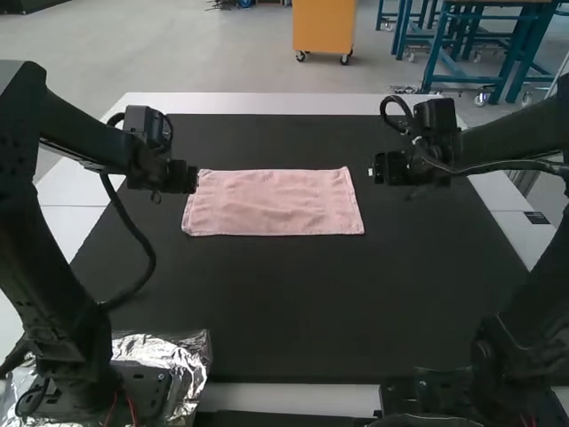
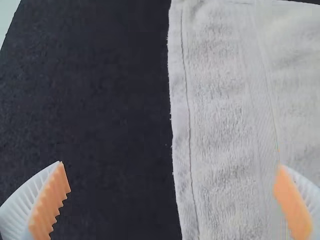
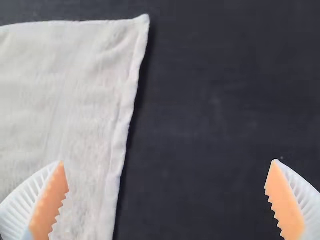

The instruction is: Fold the towel.

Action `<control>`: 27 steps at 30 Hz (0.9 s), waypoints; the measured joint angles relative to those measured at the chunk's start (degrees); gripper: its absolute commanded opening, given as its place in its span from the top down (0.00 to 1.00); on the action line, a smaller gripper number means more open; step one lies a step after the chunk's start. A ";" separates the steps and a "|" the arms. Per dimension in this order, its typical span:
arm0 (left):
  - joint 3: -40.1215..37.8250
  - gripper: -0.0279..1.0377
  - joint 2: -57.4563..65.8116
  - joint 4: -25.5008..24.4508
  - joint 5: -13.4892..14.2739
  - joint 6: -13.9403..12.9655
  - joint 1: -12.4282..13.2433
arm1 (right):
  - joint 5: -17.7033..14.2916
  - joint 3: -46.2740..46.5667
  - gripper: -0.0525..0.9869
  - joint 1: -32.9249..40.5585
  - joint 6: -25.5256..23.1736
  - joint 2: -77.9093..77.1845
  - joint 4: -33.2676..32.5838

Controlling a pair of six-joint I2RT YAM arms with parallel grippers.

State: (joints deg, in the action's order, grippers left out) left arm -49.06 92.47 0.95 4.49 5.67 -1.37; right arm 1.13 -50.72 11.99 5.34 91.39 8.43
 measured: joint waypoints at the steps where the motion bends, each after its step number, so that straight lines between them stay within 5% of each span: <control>1: -0.33 0.07 0.28 0.42 0.00 0.07 0.02 | 0.00 -0.61 0.08 0.00 0.31 0.61 0.79; 27: -9.75 0.08 17.44 6.95 0.72 0.66 0.00 | 2.80 -13.07 0.08 0.00 2.43 23.06 6.34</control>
State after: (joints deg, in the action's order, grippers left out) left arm -58.81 109.91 7.90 5.21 6.33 -1.37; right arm 3.92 -63.79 11.99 7.77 114.45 14.76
